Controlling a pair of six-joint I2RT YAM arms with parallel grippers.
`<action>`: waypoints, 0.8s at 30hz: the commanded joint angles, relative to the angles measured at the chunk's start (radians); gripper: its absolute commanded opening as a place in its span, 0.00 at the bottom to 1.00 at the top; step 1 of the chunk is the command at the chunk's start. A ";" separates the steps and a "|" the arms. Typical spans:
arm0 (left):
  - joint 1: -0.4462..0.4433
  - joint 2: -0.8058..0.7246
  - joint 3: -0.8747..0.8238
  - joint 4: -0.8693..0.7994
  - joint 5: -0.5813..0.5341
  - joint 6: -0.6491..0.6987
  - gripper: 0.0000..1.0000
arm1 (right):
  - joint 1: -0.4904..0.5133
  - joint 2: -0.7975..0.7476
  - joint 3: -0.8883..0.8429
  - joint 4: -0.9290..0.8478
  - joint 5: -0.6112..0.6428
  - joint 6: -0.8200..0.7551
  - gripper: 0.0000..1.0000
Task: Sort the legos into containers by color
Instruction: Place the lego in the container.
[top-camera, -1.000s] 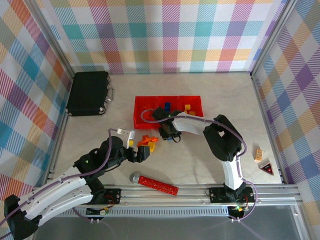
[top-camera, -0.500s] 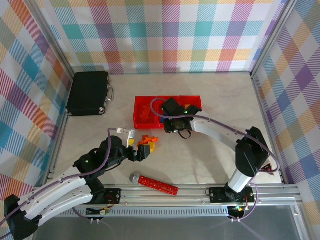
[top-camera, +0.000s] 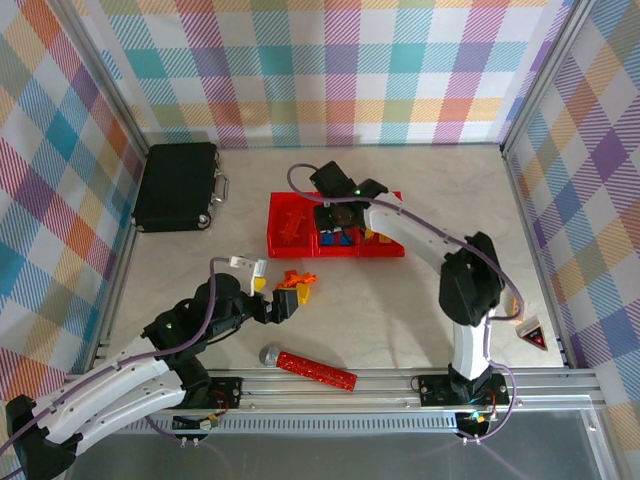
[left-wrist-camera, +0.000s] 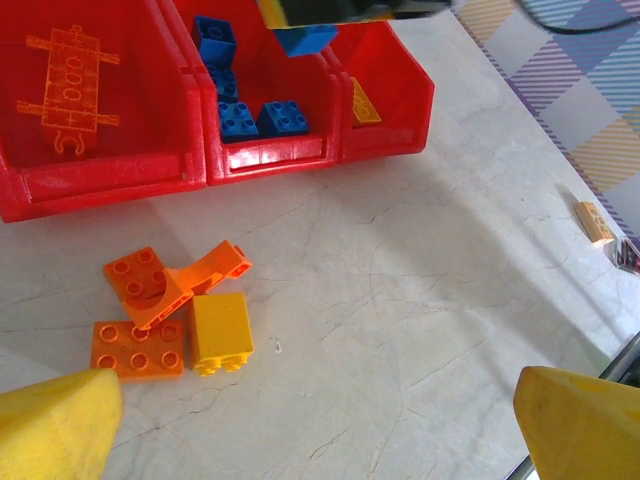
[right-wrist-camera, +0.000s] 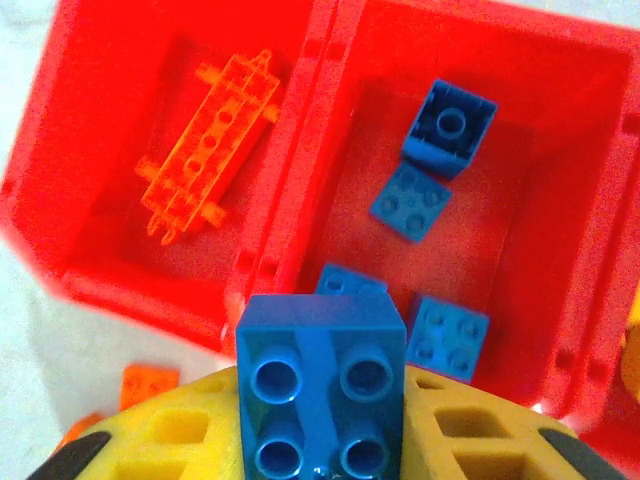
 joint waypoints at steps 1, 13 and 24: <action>0.008 -0.036 0.014 -0.051 -0.027 -0.015 1.00 | -0.027 0.087 0.095 -0.042 -0.009 -0.049 0.27; 0.006 -0.085 -0.003 -0.105 -0.044 -0.029 1.00 | -0.078 0.225 0.215 -0.111 -0.046 -0.035 0.57; 0.006 -0.021 -0.008 -0.069 -0.038 -0.023 1.00 | -0.075 -0.017 -0.025 -0.038 -0.141 0.009 0.68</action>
